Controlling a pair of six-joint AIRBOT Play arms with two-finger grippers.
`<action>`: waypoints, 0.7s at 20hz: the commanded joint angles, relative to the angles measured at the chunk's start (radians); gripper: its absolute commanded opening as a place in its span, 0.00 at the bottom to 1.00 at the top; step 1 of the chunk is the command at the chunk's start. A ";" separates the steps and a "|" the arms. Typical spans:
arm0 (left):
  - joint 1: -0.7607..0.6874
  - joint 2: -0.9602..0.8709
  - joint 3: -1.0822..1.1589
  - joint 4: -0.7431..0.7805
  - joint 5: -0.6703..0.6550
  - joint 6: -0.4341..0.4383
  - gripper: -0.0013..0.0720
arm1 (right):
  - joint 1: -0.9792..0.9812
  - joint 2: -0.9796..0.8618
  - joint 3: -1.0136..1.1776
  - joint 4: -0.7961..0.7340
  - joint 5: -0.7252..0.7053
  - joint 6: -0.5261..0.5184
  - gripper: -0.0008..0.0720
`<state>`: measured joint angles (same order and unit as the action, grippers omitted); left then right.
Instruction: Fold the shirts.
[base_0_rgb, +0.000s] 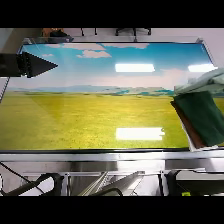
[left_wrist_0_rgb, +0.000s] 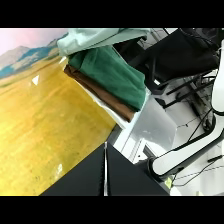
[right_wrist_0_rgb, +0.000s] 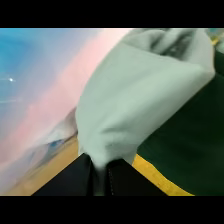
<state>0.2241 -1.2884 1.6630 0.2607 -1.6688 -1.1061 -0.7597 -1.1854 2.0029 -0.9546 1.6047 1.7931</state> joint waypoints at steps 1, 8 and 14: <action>0.001 0.000 0.000 0.001 0.000 0.027 0.04 | -0.133 0.046 0.002 -0.079 0.140 0.049 0.04; 0.001 0.000 0.000 0.002 -0.011 0.101 0.04 | -0.213 0.141 -0.053 -0.152 0.237 0.029 0.04; 0.000 -0.034 0.000 0.002 -0.048 0.122 0.04 | -0.213 0.219 -0.411 -0.268 0.228 0.024 0.04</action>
<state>0.2241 -1.3041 1.6630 0.2630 -1.6955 -0.9951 -0.9699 -1.0080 1.7531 -1.1282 1.8275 1.8233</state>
